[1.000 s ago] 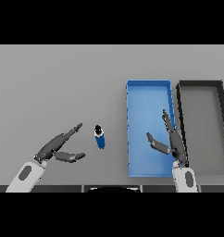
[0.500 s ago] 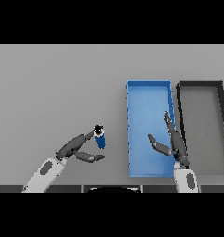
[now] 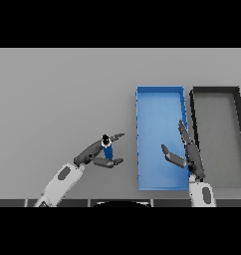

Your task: Pick up the blue pipe and place it into the blue bin.

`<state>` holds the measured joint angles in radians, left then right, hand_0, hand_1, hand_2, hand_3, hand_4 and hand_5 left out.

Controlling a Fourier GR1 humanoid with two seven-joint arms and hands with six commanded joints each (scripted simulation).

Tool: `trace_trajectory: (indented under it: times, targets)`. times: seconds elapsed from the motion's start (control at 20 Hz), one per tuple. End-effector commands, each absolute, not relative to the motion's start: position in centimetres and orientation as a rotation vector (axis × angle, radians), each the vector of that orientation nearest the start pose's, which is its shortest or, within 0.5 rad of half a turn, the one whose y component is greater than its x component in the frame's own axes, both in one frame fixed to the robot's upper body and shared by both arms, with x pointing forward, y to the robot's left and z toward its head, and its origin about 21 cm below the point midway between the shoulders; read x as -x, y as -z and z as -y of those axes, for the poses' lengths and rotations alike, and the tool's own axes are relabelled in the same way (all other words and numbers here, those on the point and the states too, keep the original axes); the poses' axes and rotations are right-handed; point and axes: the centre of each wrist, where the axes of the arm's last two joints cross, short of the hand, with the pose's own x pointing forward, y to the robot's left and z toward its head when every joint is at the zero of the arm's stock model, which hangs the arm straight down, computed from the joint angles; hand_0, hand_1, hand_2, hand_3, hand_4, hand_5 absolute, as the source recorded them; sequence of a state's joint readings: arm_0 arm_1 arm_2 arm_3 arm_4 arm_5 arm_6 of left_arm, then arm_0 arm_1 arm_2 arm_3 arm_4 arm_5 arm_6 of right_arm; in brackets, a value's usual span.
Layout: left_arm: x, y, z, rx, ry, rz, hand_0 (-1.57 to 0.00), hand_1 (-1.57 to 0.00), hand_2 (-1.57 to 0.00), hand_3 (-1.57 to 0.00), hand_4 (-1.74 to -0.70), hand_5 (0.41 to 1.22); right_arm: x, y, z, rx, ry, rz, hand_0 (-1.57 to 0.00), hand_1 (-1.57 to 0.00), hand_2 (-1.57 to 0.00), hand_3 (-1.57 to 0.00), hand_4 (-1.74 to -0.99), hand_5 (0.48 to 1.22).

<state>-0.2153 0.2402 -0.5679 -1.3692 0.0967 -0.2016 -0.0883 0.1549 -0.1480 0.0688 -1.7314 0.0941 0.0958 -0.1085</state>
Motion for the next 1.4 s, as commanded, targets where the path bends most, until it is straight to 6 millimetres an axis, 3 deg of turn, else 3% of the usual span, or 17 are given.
trace_trajectory:
  times: [0.0, 0.1, 0.2, 0.3, 0.45, 0.6, 0.95, 1.1, 1.35]
  targets:
    - [-25.7, 2.3, -14.6, 0.484, 0.755, 1.441, -0.02, -0.16, -0.29, -0.26, -1.21, 0.607, -20.9, -1.2, 25.7, 0.075, -0.287, 1.679, 0.0, 0.0, 0.0, 0.0, -1.261, 0.6]
    - [-26.1, 2.4, -14.1, 0.503, 0.686, 1.433, -0.44, -0.59, -0.7, -0.72, -1.35, 0.828, -21.2, -1.1, 25.4, 0.068, -0.296, 1.678, 0.0, 0.0, 0.0, 0.0, -1.259, 0.602]
    - [-25.8, 2.6, -14.0, 0.491, 0.665, 1.457, -0.85, -0.94, -1.01, -1.0, -1.48, 0.969, -21.0, -0.8, 25.3, 0.067, -0.296, 1.67, 0.0, 0.0, 0.0, 0.0, -1.261, 0.609]
    - [-25.4, 2.7, -13.3, 0.505, 0.652, 1.469, -1.11, -1.17, -1.21, -1.16, -1.57, 1.06, -21.1, -1.3, 25.3, 0.071, -0.294, 1.684, 0.0, 0.0, 0.0, 0.0, -1.259, 0.614]
    - [-24.9, 2.7, -12.9, 0.48, 0.674, 1.524, -1.33, -1.37, -1.39, -1.31, -1.65, 1.139, -21.2, -0.9, 25.1, 0.07, -0.301, 1.672, 0.0, 0.0, 0.0, 0.0, -1.255, 0.616]
    - [-25.0, 1.9, -12.3, 0.506, 0.663, 1.591, -1.45, -1.47, -1.48, -1.39, -1.69, 1.179, -21.3, -0.9, 25.4, 0.074, -0.308, 1.674, 0.0, 0.0, 0.0, 0.0, -1.245, 0.621]
    - [-25.5, -3.2, -10.2, 0.618, 0.708, 1.708, -1.55, -1.55, -1.55, -1.44, -1.72, 1.212, -21.1, -0.9, 25.2, 0.093, -0.33, 1.679, 0.0, 0.0, 0.0, 0.0, -1.219, 0.634]
    - [-25.2, -4.9, -10.4, 0.637, 0.736, 1.705, -1.56, -1.56, -1.56, -1.45, -1.72, 1.216, -21.0, -0.7, 25.8, 0.084, -0.325, 1.677, 0.0, 0.0, 0.0, 0.0, -1.215, 0.639]
    - [-25.1, -5.1, -10.2, 0.63, 0.782, 1.679, -1.57, -1.57, -1.57, -1.44, -1.73, 1.219, -21.0, -0.2, 25.4, 0.088, -0.316, 1.675, 0.0, 0.0, 0.0, 0.0, -1.184, 0.629]
